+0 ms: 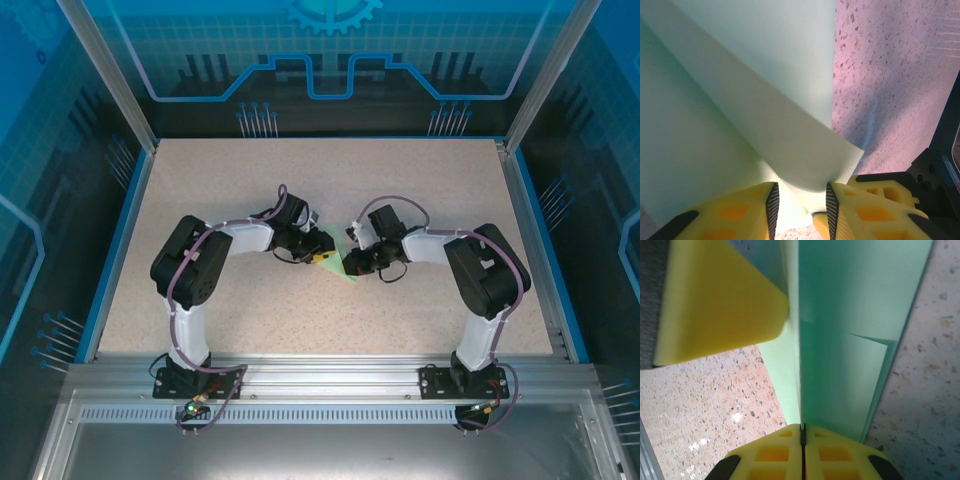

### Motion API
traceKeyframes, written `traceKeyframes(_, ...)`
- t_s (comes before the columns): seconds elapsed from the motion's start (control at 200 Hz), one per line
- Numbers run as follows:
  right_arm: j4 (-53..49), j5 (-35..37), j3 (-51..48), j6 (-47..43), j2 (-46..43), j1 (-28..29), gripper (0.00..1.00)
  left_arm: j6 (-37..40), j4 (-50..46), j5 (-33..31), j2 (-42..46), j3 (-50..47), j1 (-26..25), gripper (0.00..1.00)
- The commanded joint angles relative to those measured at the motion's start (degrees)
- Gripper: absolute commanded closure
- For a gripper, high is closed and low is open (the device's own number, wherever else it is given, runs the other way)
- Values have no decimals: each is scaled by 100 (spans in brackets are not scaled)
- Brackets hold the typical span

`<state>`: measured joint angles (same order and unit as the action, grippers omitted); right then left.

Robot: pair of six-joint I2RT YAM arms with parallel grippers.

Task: Fold a paper plane with a square sheet of paper (fold left side to right side)
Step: Fourth fold the wing at the center of the table.

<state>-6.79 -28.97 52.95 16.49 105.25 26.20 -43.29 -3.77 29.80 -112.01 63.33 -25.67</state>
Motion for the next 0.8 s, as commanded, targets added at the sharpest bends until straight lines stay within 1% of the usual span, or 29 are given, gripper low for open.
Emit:
traceKeyframes(0.0,141,-156,-139,116,-153,-112,94,189,-93,-137,327,-105,-34,67)
traceKeyframes(0.085,242,-200,-203,183,-199,-162,94,203,-102,-197,381,-182,-25,71)
traceKeyframes(0.275,340,-306,-224,249,-238,-197,94,142,-74,-173,209,-156,8,75)
traceKeyframes(0.53,375,-365,-224,316,-295,-214,93,119,-55,-123,49,19,-7,75)
traceKeyframes(0.795,364,-423,-198,357,-233,-224,93,103,-62,-163,-198,84,-3,71)
